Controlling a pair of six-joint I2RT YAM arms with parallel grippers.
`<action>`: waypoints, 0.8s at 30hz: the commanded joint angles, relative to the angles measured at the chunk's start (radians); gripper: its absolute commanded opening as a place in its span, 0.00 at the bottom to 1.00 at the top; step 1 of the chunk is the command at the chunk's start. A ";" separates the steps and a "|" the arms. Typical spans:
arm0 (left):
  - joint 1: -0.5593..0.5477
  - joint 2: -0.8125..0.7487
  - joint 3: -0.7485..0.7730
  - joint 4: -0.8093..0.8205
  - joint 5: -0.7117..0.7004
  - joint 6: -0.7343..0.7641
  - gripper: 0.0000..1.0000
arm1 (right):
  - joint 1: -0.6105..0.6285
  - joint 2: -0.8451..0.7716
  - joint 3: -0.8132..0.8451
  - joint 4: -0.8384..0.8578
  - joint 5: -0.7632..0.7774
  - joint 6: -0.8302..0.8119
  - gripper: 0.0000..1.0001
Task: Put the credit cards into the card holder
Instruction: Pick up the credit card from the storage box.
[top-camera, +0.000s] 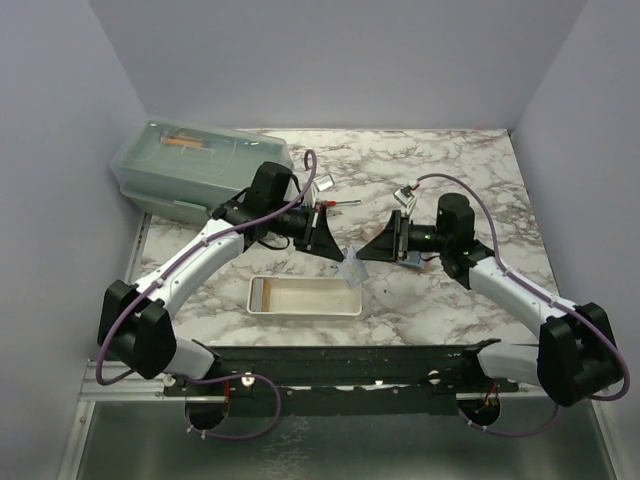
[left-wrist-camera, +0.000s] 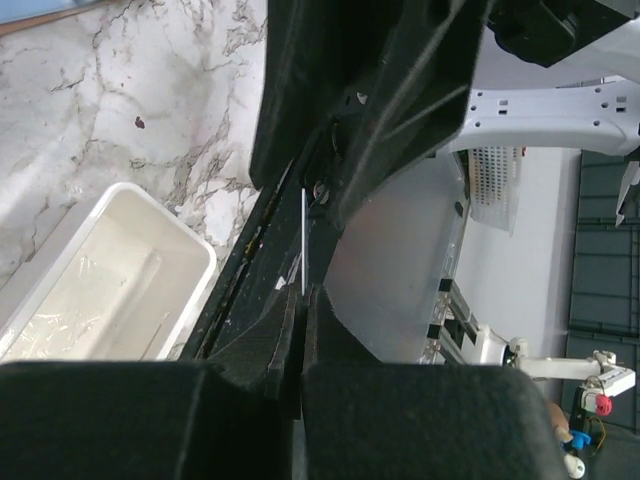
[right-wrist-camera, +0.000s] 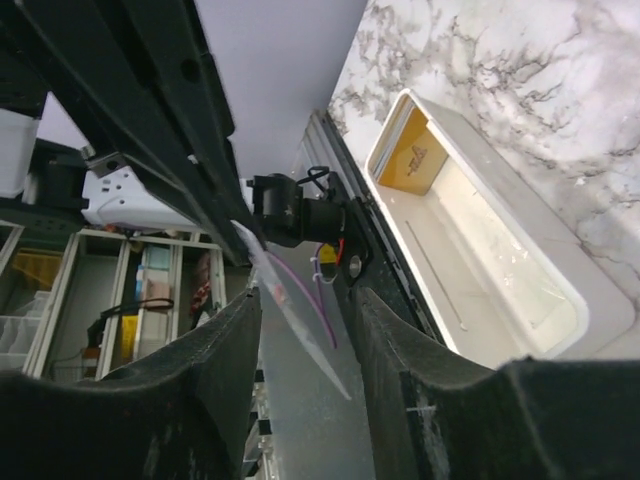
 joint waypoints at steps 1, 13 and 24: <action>-0.016 0.051 0.019 0.061 0.030 -0.024 0.00 | 0.008 -0.024 -0.012 0.099 -0.059 0.051 0.44; -0.018 0.087 0.058 0.089 0.077 -0.046 0.00 | 0.009 -0.030 -0.064 0.219 -0.085 0.122 0.27; 0.021 0.112 0.080 0.128 -0.027 -0.239 0.22 | 0.008 -0.038 -0.103 0.329 -0.023 0.215 0.00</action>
